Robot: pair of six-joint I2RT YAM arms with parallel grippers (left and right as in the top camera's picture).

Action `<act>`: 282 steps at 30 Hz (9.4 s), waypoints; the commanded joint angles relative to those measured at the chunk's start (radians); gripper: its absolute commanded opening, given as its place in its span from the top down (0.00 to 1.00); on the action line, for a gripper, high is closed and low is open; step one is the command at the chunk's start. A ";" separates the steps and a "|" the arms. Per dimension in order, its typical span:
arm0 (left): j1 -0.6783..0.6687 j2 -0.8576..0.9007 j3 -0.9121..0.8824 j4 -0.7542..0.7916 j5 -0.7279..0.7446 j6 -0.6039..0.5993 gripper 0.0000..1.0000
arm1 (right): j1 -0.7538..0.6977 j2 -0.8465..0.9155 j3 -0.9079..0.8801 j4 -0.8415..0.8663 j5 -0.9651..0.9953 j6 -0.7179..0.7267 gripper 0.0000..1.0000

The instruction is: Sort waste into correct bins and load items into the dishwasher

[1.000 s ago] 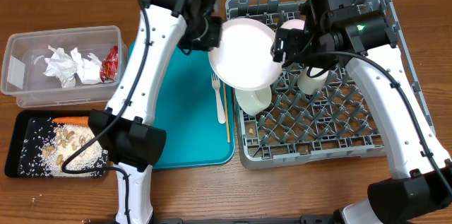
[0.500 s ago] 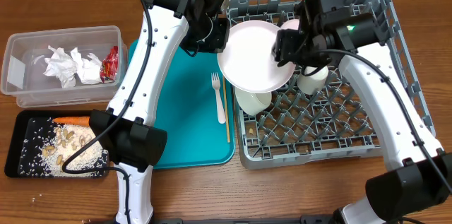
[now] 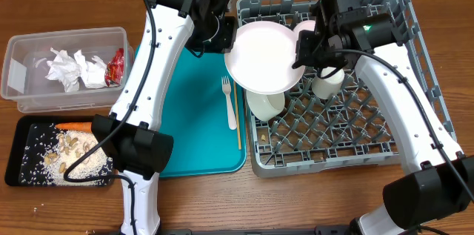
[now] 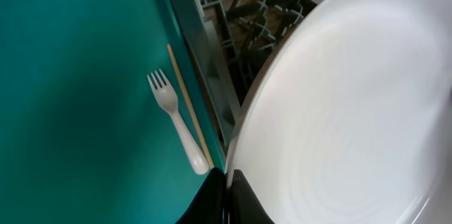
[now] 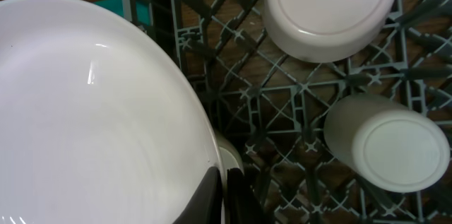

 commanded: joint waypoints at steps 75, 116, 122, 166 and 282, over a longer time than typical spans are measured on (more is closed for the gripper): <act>0.094 -0.047 0.061 0.031 0.044 0.027 0.00 | -0.129 0.129 -0.083 0.557 1.004 -0.994 0.96; 0.094 -0.047 0.061 0.084 0.034 -0.005 0.00 | 0.192 0.090 -0.082 0.524 0.911 -0.686 0.21; 0.187 -0.048 0.062 0.117 -0.089 -0.012 0.00 | 0.267 0.090 -0.082 0.481 0.864 -0.573 0.22; 0.692 -0.048 0.061 0.134 -0.095 -0.105 0.00 | 0.633 0.185 -0.177 0.463 0.361 0.246 0.60; 0.691 -0.048 0.061 0.134 -0.095 -0.105 0.00 | 0.591 0.411 -0.228 0.539 0.275 0.337 0.96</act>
